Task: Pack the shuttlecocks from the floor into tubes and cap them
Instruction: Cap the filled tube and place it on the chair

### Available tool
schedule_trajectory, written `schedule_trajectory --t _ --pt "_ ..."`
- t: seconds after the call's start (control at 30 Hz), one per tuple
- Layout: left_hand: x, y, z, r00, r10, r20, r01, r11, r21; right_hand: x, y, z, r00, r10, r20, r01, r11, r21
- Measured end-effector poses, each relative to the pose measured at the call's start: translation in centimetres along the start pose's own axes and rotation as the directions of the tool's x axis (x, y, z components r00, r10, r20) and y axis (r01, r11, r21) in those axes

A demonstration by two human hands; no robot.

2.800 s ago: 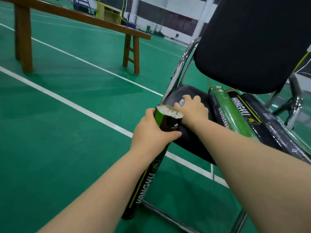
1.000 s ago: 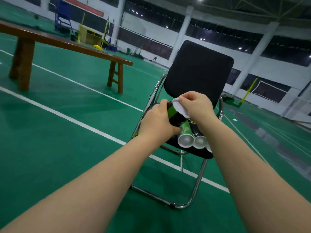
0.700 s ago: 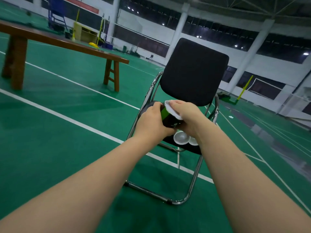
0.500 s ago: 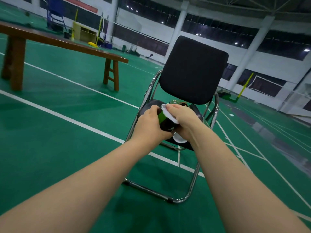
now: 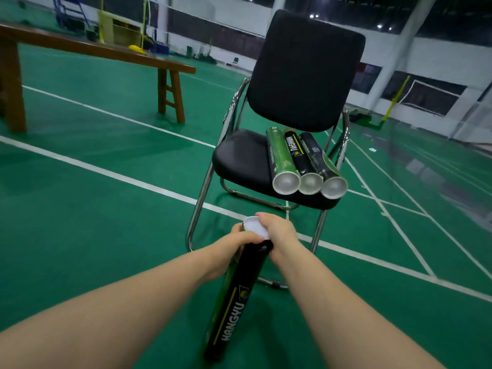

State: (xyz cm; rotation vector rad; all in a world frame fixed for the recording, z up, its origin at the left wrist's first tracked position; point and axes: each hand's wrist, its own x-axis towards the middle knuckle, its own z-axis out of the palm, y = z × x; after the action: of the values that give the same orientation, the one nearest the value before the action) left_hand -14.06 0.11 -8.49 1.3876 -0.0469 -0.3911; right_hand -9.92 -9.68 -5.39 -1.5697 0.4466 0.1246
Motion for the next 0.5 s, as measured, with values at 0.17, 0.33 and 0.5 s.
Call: schedule_trajectory --t 0.17,0.33,0.5 --pt "1.1 -1.8 -0.9 1.0 -0.007 0.016 0.007 0.999 0.032 1.5 1.9 -0.1 0.998 -0.058 -0.003 0.057 0.997 -0.047" --pt "1.4 -2.1 -1.2 0.992 -0.009 -0.124 0.016 0.998 0.059 1.5 2.6 0.7 0.993 -0.119 0.018 0.12 0.991 -0.055" --pt "0.6 -2.2 -1.7 0.987 -0.019 -0.162 0.023 0.999 0.023 1.0 3.1 1.4 0.992 -0.096 0.086 0.101 0.994 -0.047"
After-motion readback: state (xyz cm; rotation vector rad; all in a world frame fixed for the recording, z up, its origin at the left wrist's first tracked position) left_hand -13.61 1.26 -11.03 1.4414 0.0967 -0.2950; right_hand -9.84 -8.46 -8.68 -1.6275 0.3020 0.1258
